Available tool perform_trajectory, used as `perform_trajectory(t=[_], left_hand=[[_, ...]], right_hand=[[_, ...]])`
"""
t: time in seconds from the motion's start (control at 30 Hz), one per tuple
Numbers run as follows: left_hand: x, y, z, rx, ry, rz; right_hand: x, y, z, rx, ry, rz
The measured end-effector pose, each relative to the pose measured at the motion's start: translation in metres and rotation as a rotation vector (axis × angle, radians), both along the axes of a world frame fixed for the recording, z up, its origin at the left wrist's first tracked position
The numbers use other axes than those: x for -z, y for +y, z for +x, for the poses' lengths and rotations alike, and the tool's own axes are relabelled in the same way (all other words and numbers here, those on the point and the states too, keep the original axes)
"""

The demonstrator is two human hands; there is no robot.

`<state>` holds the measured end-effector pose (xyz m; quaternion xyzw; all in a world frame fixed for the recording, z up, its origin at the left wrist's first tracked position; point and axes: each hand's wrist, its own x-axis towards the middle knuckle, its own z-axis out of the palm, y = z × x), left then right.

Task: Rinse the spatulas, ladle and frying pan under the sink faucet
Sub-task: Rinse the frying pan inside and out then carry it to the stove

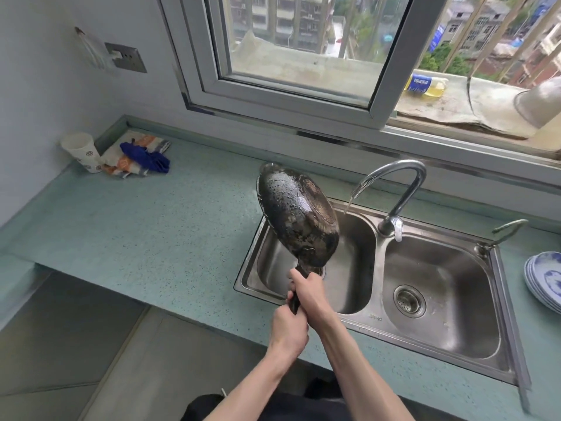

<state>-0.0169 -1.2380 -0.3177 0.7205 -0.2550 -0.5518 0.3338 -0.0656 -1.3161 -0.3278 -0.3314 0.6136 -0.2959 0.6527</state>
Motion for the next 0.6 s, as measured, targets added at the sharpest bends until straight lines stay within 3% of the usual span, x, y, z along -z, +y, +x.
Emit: perform_trajectory(t=[0.13, 0.27, 0.37, 0.5, 0.6], left_hand=[[-0.011, -0.001, 0.01, 0.02, -0.261, -0.103], [-0.017, 0.001, 0.018, -0.032, -0.453, -0.175], [-0.017, 0.003, 0.026, -0.071, -0.535, -0.21], [-0.016, 0.004, 0.032, -0.082, -0.567, -0.242], [-0.017, 0.003, 0.033, -0.1, -0.553, -0.256]], right_hand=[[-0.014, -0.008, 0.01, -0.06, -0.097, 0.0], [-0.026, -0.014, 0.014, -0.233, 0.008, -0.005], [-0.036, -0.02, 0.021, -0.248, 0.019, 0.05], [-0.03, -0.024, 0.036, -0.255, 0.322, -0.095], [-0.025, -0.022, 0.033, -0.154, 0.111, -0.053]])
